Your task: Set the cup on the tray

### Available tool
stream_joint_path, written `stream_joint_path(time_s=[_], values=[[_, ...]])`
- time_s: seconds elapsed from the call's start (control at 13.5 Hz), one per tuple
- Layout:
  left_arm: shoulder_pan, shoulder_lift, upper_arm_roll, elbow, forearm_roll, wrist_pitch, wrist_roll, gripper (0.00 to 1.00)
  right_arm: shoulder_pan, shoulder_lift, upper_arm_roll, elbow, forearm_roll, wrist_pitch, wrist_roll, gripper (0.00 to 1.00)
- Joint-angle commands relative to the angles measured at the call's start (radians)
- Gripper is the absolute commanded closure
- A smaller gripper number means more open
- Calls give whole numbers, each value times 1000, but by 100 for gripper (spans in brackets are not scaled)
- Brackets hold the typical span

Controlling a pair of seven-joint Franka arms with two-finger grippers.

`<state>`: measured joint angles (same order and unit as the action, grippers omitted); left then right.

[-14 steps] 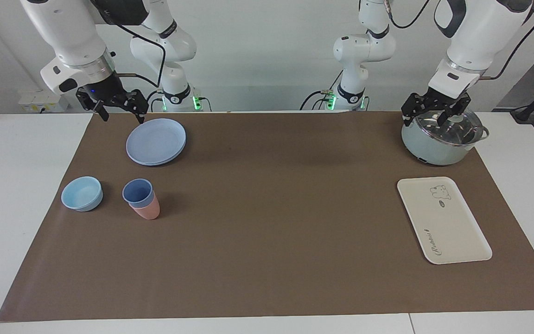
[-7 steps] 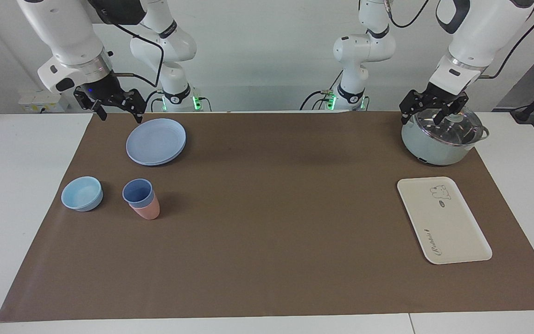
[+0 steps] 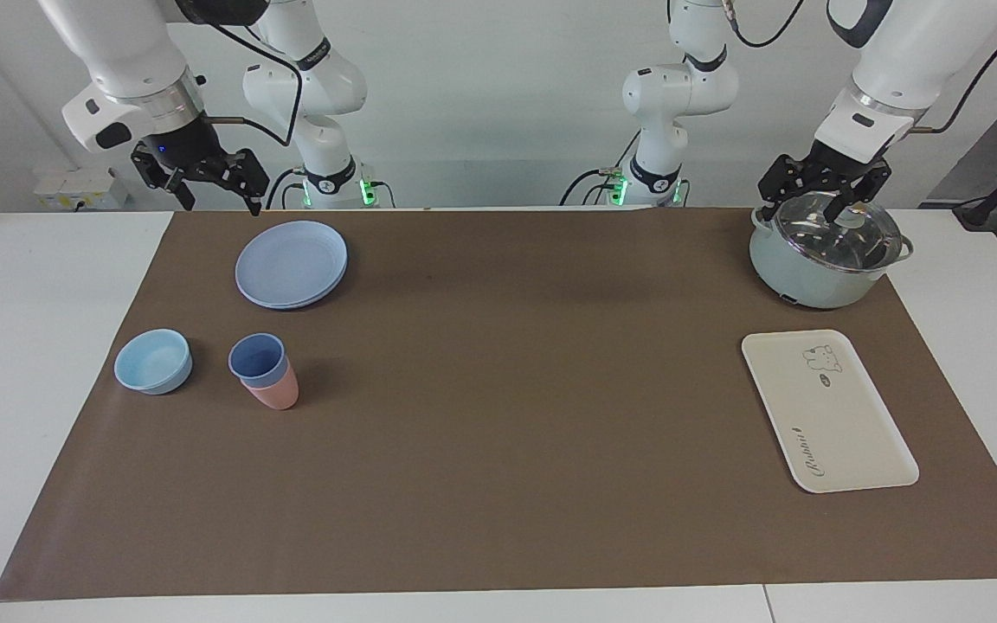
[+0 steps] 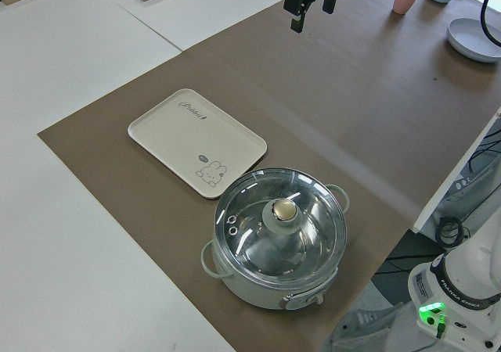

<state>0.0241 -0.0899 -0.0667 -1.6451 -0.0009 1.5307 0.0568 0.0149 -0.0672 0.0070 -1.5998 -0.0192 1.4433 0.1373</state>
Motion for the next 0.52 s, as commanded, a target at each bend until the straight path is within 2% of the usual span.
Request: stream_joint_path(time_s=[0.0,0.15,0.44], values=[[19,21,-8,65,29,-35,23,0,-13,-14,2,-15,18,-4,4,0],[7,-5,-8,-2,25,-2,18,0,-12,-14,2,-15,19,-4,4,0],[4,-4,-18,-9,32,11,17,0,-10,-14,4,-15,19,-6,5,0]])
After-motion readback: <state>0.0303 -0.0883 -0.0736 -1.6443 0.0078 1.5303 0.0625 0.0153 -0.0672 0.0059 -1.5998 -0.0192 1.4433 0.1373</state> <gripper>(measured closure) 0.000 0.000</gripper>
